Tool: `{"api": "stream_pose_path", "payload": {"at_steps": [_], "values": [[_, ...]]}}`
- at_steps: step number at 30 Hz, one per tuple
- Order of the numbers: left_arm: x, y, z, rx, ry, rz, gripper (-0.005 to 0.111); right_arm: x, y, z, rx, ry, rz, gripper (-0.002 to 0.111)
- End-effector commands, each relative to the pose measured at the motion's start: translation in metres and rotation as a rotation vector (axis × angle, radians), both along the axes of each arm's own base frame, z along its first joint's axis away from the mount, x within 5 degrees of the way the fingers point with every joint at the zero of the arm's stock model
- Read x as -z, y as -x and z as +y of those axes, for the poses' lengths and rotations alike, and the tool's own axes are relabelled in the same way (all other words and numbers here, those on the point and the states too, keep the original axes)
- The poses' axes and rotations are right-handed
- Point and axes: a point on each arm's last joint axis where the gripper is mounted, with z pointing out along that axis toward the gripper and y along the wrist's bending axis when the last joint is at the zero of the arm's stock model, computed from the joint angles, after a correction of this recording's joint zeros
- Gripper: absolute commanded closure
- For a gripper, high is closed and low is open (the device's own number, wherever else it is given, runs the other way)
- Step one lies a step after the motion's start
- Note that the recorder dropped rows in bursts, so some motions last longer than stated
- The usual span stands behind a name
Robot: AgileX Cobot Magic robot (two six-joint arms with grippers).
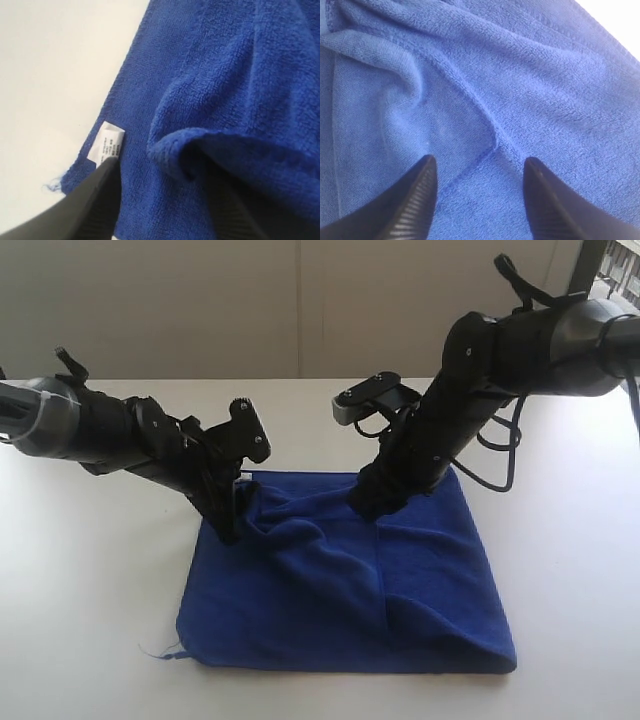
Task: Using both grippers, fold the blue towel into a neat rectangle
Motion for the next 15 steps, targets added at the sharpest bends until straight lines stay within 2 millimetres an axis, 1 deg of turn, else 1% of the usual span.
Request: {"api": "stream_pose_path", "payload": {"at_steps": [1,3,5,8,15], "values": [[0.001,0.0,-0.002,-0.008,0.012,0.012,0.058,0.001,0.001,-0.002,0.002,0.0,0.008,0.058],[0.001,0.0,-0.002,-0.008,0.012,0.012,0.067,0.001,0.001,-0.002,0.002,0.0,0.008,0.058],[0.0,0.0,-0.002,-0.001,0.007,0.007,0.08,0.001,0.001,-0.002,0.002,0.0,0.008,0.058],[-0.007,0.001,-0.001,0.015,0.002,-0.017,0.106,0.001,0.001,-0.002,0.001,0.0,0.012,0.058],[-0.034,0.003,0.0,0.038,0.009,-0.087,0.107,0.002,0.002,-0.002,-0.002,0.002,0.025,0.058]]}}
